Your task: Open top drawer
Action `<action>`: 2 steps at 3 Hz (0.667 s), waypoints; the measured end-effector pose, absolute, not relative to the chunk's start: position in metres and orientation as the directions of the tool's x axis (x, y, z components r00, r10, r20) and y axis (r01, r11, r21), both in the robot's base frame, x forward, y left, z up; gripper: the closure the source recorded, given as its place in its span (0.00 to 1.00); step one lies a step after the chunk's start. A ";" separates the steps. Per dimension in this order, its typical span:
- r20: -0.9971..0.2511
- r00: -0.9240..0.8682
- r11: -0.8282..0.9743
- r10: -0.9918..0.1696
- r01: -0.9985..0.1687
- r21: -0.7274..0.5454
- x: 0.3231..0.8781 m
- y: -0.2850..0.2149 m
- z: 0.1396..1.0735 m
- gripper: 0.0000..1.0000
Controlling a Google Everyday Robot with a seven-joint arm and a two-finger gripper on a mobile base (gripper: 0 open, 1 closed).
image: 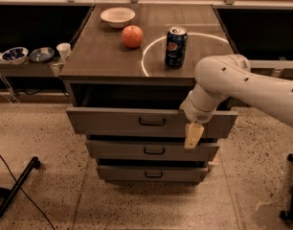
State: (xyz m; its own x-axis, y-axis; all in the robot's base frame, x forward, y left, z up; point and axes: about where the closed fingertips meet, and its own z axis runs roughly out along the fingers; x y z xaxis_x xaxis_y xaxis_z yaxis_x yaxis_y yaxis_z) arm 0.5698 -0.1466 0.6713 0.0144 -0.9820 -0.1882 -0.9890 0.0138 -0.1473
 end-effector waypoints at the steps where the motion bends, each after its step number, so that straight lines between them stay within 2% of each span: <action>1: -0.187 0.016 0.010 -0.982 -0.990 -0.137 0.568 -0.147 0.670 0.29; 2: -0.193 0.018 0.007 -0.981 -0.992 -0.129 0.562 -0.149 0.673 0.28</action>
Offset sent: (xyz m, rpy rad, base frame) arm -0.0136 -0.0064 0.0066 0.0120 0.0233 0.0090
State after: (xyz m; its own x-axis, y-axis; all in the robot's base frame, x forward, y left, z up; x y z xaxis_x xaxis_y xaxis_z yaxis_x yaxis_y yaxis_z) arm 0.5619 -0.1495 0.6726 0.0181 -0.9811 -0.1926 -0.9917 0.0069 -0.1287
